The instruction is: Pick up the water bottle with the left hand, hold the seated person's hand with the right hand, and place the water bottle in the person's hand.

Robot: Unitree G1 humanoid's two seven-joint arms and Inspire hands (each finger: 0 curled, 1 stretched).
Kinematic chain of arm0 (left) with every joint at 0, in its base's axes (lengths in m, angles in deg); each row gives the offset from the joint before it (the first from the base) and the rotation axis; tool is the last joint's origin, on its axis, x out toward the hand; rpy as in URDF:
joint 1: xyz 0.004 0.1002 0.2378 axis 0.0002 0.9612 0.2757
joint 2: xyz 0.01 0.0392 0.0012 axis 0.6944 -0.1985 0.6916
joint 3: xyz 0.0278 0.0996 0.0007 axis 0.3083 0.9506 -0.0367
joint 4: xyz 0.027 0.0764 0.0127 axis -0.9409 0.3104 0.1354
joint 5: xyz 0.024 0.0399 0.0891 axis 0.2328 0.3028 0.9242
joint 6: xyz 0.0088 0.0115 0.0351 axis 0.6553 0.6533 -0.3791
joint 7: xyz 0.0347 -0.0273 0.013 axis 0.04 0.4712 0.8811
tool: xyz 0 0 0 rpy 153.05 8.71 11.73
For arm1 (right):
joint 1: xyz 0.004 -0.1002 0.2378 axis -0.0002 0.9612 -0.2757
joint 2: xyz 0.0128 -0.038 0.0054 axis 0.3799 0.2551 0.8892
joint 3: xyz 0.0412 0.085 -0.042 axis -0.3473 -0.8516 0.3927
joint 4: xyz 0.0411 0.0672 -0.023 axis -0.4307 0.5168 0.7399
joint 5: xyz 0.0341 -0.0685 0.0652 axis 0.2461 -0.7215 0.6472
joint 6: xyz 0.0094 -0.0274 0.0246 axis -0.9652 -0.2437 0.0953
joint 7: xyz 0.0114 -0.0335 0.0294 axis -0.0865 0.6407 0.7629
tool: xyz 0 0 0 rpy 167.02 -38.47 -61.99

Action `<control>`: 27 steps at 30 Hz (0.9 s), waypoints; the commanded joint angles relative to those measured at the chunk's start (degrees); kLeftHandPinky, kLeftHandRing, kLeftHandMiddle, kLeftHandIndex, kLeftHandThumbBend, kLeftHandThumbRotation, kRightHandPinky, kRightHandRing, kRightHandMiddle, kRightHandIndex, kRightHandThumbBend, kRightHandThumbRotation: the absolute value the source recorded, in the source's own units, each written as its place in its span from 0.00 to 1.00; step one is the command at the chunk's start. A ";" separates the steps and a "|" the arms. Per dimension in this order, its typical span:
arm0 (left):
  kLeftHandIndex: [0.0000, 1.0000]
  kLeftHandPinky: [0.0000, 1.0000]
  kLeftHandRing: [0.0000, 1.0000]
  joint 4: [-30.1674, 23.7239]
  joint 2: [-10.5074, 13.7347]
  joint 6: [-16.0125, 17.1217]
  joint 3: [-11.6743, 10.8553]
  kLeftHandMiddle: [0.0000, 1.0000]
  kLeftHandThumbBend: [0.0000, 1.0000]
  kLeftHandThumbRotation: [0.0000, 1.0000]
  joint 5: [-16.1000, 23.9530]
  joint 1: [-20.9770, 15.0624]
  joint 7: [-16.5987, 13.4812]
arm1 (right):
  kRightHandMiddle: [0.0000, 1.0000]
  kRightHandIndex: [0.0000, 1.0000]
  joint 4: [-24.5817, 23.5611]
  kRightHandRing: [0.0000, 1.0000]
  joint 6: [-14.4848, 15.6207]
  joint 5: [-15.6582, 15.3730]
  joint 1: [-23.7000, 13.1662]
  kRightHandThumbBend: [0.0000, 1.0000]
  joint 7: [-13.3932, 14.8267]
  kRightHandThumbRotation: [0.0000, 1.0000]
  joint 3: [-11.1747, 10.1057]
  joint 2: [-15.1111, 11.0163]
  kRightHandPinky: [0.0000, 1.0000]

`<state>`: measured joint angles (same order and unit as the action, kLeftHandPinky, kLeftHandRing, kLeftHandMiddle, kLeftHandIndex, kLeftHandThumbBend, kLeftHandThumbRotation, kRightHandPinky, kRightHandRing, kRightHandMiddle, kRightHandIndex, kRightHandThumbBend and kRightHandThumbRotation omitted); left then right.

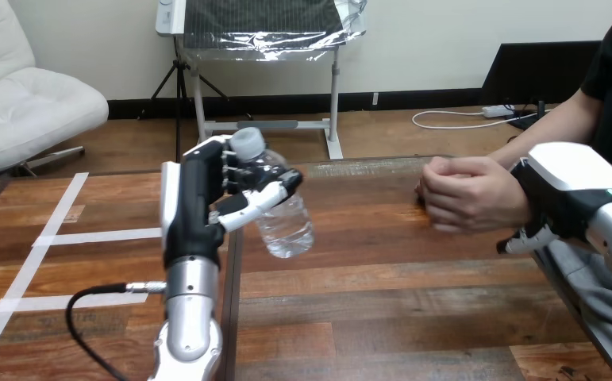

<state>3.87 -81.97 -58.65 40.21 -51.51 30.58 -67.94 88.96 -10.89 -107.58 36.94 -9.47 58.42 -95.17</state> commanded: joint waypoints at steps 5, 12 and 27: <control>0.50 0.42 0.42 -5.24 -1.52 -0.67 1.65 0.43 0.64 0.00 0.43 -6.52 0.77 | 0.39 0.38 -6.31 0.30 -0.12 -0.29 -1.63 0.76 -0.15 0.00 -1.75 -1.01 0.24; 0.50 0.43 0.42 -5.27 -2.76 -0.86 2.54 0.43 0.62 0.00 0.10 -7.39 1.44 | 0.38 0.38 -9.39 0.29 0.58 -0.52 -0.98 0.77 -0.03 0.00 -2.17 -0.84 0.22; 0.49 0.43 0.42 -4.71 -4.47 -1.70 4.53 0.43 0.63 0.00 0.49 -9.43 1.57 | 0.39 0.38 -13.85 0.29 2.15 -0.35 -0.83 0.73 -2.58 0.00 -2.46 -0.11 0.22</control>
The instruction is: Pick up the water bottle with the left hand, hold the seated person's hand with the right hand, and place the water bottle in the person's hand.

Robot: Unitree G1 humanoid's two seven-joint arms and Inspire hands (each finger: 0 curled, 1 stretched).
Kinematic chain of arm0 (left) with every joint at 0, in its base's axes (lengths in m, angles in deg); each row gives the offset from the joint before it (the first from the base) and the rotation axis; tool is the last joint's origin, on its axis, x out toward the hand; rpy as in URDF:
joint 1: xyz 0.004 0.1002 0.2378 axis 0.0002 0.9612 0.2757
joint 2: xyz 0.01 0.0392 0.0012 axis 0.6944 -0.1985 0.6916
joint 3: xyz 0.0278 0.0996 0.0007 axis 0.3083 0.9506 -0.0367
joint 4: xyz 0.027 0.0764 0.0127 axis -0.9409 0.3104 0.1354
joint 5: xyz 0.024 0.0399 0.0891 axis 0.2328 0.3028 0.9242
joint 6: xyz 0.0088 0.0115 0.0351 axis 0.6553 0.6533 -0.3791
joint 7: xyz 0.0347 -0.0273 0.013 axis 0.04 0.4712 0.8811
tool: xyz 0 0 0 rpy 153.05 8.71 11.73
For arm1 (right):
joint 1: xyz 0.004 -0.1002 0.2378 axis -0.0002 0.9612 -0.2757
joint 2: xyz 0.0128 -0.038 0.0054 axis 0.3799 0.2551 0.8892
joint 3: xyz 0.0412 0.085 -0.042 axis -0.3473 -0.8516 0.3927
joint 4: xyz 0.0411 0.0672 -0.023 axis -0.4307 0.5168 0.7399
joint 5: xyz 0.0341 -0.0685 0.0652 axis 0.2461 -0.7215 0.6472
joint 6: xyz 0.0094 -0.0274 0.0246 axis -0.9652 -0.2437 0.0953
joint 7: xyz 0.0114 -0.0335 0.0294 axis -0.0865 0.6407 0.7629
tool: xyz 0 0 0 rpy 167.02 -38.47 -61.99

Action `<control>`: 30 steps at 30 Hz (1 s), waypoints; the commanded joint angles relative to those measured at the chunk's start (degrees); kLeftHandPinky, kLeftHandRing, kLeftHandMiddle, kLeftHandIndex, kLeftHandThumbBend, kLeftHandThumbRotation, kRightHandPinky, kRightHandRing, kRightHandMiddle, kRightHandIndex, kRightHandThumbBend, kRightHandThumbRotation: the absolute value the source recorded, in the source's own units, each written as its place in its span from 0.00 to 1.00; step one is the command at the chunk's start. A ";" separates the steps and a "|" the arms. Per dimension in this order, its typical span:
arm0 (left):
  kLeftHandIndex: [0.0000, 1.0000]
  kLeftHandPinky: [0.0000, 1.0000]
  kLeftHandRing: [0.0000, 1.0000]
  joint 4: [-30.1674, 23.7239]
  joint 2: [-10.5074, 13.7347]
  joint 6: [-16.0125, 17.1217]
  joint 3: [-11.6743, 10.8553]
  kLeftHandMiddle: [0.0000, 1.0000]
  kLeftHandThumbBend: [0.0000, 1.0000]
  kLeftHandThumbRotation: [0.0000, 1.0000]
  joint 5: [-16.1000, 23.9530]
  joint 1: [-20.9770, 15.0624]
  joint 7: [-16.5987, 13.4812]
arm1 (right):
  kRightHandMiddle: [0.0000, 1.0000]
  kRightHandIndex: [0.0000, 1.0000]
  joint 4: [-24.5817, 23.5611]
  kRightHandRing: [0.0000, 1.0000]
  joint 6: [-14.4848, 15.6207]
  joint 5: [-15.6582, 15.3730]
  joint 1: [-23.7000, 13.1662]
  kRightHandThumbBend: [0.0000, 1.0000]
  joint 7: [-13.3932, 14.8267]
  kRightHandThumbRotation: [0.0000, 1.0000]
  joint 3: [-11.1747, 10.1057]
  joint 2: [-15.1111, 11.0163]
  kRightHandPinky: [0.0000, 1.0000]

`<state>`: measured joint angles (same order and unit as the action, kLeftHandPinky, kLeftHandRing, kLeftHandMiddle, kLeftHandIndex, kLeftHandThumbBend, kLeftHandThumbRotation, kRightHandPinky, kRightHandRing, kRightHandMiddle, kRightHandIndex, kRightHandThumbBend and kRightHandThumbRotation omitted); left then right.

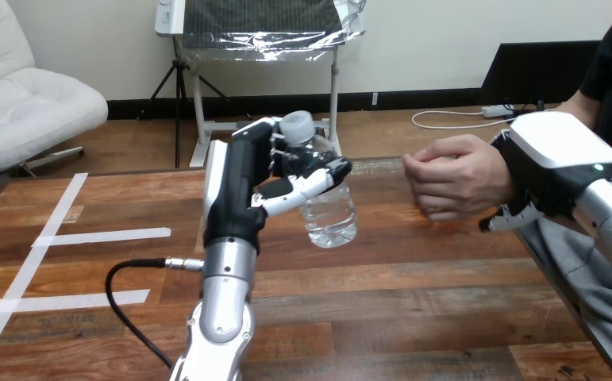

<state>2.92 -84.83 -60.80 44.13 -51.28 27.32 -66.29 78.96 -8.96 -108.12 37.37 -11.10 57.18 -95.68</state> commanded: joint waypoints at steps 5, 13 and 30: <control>0.49 0.43 0.42 -3.44 -2.05 0.15 1.34 0.43 0.62 0.00 0.58 -6.79 -0.32 | 0.39 0.39 -4.74 0.30 -0.10 0.62 -1.01 0.71 -1.36 0.00 -1.68 0.77 0.23; 0.49 0.43 0.41 -2.52 -3.16 -0.12 2.39 0.42 0.62 0.00 0.58 -8.05 -0.25 | 0.40 0.38 -6.53 0.31 0.08 0.32 -0.80 0.68 -2.03 0.00 -1.72 0.93 0.25; 0.49 0.41 0.40 -1.06 -5.22 -1.13 4.39 0.42 0.61 0.00 0.28 -10.11 -0.50 | 0.38 0.37 -7.82 0.30 -1.44 1.08 -0.23 0.73 -2.03 0.00 -2.31 0.91 0.24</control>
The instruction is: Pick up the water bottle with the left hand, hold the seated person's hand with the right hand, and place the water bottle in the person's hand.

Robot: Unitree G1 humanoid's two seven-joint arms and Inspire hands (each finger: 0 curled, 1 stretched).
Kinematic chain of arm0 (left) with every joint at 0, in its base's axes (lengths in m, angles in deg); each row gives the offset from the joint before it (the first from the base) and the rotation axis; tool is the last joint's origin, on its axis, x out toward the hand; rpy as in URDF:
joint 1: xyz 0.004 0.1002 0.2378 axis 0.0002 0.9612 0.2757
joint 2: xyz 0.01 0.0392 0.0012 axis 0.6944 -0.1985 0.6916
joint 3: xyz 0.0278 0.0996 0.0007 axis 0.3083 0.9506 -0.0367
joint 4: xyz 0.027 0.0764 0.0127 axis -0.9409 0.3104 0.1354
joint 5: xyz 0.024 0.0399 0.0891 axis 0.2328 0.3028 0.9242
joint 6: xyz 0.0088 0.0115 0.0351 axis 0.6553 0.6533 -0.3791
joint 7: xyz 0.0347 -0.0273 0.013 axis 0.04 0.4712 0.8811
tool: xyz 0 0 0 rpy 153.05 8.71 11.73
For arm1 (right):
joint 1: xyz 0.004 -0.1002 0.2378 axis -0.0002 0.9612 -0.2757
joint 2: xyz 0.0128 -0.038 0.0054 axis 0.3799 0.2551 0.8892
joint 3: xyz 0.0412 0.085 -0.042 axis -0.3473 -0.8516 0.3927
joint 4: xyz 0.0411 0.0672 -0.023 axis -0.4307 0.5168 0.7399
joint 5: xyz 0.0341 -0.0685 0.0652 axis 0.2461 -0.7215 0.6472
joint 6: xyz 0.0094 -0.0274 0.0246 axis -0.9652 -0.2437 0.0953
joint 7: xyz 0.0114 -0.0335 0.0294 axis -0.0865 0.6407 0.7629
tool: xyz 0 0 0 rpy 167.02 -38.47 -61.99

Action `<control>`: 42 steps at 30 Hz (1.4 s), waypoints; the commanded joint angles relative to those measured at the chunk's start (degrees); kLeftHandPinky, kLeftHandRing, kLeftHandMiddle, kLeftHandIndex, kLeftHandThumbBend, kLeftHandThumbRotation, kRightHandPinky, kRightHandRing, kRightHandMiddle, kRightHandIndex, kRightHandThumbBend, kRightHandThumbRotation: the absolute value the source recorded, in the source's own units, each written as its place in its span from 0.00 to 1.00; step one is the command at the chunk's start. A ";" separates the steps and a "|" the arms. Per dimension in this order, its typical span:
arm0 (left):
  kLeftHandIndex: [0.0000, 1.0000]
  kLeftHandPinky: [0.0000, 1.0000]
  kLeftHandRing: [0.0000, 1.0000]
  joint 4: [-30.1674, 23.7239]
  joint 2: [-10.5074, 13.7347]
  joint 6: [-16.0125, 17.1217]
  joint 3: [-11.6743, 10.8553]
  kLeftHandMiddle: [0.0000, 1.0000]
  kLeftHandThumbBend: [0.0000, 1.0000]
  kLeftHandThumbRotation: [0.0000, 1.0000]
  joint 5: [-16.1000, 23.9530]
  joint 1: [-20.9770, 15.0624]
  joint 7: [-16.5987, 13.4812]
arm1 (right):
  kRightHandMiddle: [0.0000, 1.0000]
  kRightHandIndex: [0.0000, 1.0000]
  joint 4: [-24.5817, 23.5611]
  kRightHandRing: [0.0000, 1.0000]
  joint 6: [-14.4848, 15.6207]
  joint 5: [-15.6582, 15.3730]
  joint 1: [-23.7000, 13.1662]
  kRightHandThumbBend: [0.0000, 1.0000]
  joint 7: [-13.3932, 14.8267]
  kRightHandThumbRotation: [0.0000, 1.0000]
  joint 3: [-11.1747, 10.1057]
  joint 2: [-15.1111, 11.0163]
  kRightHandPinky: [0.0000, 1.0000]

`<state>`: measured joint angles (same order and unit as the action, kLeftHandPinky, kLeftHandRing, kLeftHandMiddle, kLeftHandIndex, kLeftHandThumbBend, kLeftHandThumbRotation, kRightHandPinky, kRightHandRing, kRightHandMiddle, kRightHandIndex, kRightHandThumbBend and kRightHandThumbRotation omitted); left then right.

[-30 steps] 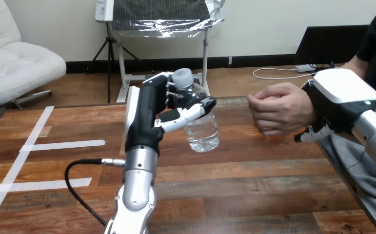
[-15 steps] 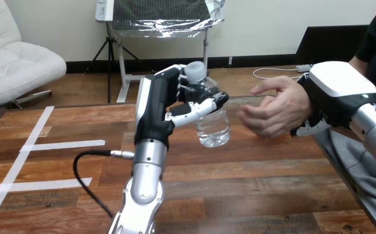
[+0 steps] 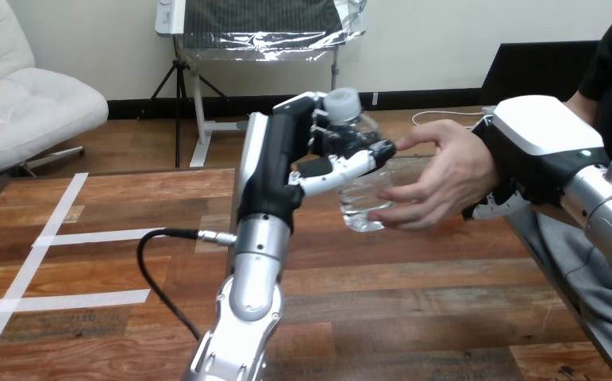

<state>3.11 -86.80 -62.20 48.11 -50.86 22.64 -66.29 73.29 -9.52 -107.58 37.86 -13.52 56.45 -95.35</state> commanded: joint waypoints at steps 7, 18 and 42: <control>0.49 0.41 0.41 -0.40 -3.96 0.64 1.05 0.42 0.60 0.00 -0.80 -6.06 -0.18 | 0.38 0.37 -2.47 0.29 -1.24 0.47 -0.48 0.74 0.58 0.00 -1.77 0.51 0.25; 0.49 0.41 0.40 0.93 -5.26 1.58 1.71 0.42 0.60 0.00 -1.37 -7.13 0.11 | 0.37 0.36 -3.20 0.28 -1.04 0.21 -0.05 0.75 0.57 0.00 -2.02 0.34 0.23; 0.49 0.39 0.39 1.93 -6.25 1.98 2.61 0.42 0.59 0.00 -0.57 -8.19 -0.17 | 0.32 0.32 -3.49 0.23 -1.15 -0.31 0.09 0.76 0.44 0.00 -2.18 0.09 0.18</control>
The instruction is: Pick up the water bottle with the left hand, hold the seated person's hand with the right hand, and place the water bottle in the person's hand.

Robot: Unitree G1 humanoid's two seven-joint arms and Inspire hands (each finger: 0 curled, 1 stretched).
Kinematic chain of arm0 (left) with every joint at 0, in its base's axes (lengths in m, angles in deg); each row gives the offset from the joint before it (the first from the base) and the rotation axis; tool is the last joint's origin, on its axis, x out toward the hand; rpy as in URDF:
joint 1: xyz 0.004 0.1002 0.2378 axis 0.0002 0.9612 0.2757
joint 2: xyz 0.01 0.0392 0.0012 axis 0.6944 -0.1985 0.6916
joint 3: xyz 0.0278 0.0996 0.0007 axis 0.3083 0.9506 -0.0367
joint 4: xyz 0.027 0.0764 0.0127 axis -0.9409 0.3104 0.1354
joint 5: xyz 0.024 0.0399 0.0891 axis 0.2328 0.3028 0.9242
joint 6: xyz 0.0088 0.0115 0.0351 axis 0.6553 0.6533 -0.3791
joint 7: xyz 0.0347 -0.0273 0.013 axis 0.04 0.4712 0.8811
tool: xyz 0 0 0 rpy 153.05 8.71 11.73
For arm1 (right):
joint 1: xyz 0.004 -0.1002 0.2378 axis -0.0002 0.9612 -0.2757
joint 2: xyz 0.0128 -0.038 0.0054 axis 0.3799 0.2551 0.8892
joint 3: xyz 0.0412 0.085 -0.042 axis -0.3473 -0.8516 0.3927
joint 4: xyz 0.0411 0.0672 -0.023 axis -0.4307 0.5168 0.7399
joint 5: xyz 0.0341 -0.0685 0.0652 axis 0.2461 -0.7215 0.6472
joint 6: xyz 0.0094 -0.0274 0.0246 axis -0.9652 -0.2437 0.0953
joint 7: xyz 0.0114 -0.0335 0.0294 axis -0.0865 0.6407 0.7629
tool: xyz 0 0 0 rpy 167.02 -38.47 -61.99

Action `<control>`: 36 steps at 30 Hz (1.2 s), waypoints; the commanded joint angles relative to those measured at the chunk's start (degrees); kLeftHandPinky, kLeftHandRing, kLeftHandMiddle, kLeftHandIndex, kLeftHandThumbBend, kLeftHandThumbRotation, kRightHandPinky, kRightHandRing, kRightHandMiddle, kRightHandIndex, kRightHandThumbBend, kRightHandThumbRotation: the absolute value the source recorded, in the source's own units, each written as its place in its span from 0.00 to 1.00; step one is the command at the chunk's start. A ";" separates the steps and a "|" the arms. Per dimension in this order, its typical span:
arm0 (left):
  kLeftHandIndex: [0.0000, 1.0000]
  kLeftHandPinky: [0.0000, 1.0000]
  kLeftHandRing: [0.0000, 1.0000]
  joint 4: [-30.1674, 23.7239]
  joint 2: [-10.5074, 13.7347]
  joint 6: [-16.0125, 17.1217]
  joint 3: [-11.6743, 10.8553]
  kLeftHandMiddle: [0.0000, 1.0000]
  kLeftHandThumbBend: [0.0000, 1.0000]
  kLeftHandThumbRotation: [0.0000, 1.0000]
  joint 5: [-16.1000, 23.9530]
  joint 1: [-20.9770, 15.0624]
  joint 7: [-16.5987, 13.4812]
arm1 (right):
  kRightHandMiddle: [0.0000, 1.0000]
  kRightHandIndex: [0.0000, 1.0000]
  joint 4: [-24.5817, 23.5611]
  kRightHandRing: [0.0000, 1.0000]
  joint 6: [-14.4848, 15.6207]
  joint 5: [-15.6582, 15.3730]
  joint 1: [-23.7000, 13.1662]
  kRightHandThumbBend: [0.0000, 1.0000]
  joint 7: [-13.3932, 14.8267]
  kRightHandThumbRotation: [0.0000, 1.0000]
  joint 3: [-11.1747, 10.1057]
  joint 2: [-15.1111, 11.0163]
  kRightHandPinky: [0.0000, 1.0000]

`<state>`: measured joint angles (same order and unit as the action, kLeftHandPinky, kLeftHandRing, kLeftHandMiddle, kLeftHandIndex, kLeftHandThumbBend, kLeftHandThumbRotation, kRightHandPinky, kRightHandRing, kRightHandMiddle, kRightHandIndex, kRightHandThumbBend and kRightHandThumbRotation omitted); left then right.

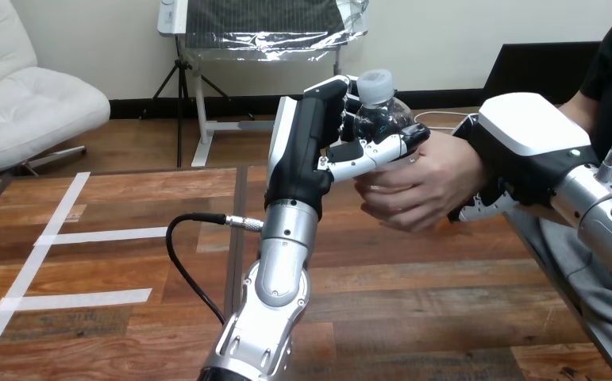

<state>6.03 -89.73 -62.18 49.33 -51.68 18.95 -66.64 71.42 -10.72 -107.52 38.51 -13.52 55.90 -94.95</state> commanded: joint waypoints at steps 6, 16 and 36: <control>0.49 0.39 0.40 -0.89 -3.54 2.12 1.43 0.42 0.60 0.00 0.14 -4.36 0.19 | 0.31 0.30 -1.77 0.23 -0.01 -0.50 -0.59 0.75 0.38 0.00 -1.63 -0.37 0.17; 0.48 0.40 0.39 -0.90 -3.47 2.11 1.57 0.41 0.60 0.00 -0.10 -3.94 0.39 | 0.29 0.29 -1.27 0.21 0.00 -0.38 -0.77 0.75 0.27 0.00 -1.89 0.10 0.16; 0.49 0.40 0.40 -2.09 -2.88 2.48 2.03 0.42 0.57 0.00 0.48 -2.98 -0.25 | 0.30 0.30 -0.02 0.22 -0.54 -1.11 -0.56 0.76 1.40 0.00 -2.04 0.64 0.16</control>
<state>6.03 -90.24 -62.18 50.51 -51.52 18.28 -66.88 71.42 -11.38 -108.50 39.11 -13.16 54.91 -94.96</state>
